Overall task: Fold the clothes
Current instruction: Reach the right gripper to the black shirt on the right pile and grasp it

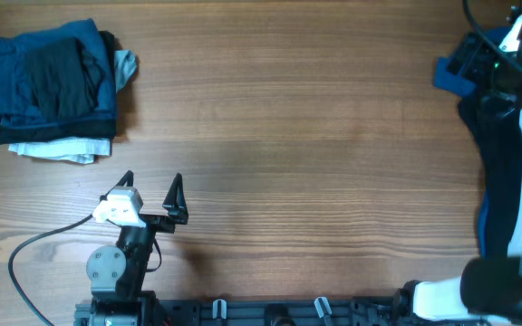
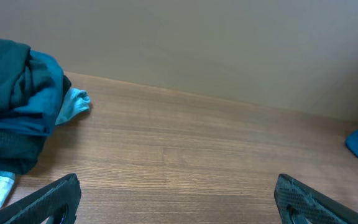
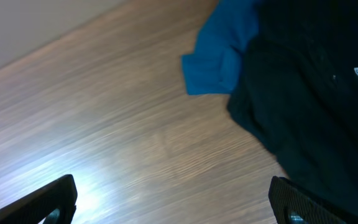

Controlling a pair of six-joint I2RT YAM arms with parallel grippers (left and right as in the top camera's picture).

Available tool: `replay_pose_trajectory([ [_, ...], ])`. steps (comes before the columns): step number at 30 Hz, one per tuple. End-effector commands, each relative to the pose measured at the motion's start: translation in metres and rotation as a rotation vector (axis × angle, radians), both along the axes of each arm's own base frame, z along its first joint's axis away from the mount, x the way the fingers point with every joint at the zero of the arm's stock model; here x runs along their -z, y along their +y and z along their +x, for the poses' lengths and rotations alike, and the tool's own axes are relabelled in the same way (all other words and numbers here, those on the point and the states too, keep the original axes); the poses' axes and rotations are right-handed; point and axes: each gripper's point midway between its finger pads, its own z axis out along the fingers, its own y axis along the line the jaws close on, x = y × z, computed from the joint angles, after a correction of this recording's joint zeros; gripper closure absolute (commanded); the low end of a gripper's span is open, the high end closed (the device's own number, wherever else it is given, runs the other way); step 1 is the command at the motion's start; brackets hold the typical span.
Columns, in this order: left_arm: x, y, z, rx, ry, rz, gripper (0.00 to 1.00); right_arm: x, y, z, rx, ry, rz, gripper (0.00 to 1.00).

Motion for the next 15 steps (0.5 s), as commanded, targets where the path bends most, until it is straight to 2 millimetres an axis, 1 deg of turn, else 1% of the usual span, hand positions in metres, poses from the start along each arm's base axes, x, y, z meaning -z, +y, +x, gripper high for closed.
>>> replay_pose_trajectory([
  [1, 0.002, 0.003, 0.000, -0.015, -0.001, 0.020, 0.00, 0.005, -0.018, 0.012, -0.015, 0.014, -0.079, 0.00],
  [2, 0.002, 0.003, 0.000, -0.015, -0.001, 0.020, 0.00, 0.008, -0.022, 0.012, -0.022, 0.029, -0.104, 0.00],
  [4, 0.002, 0.003, 0.000, -0.015, -0.001, 0.020, 0.00, 0.013, -0.025, 0.013, -0.029, 0.051, -0.125, 0.09],
  [5, 0.002, 0.003, 0.000, -0.015, -0.001, 0.020, 0.00, 0.017, -0.027, 0.015, -0.024, 0.058, -0.129, 0.17],
  [6, 0.002, 0.003, 0.000, -0.015, -0.001, 0.020, 0.00, 0.021, -0.030, 0.017, -0.017, 0.067, -0.137, 0.29],
  [8, 0.002, 0.003, 0.000, -0.015, -0.001, 0.020, 0.00, 0.031, -0.035, 0.020, -0.002, 0.085, -0.154, 0.44],
  [9, 0.002, 0.003, 0.000, -0.015, -0.001, 0.020, 0.00, 0.040, -0.040, 0.023, 0.010, 0.105, -0.166, 0.51],
  [10, 0.002, 0.003, 0.000, -0.015, -0.001, 0.020, 0.00, 0.048, -0.043, 0.024, 0.018, 0.125, -0.171, 0.55],
  [13, 0.002, 0.003, 0.000, -0.015, -0.001, 0.020, 0.00, 0.074, -0.049, 0.029, 0.026, 0.183, -0.170, 0.53],
  [15, 0.002, 0.003, 0.000, -0.015, -0.001, 0.020, 0.00, 0.095, -0.053, 0.031, 0.031, 0.228, -0.157, 0.53],
])
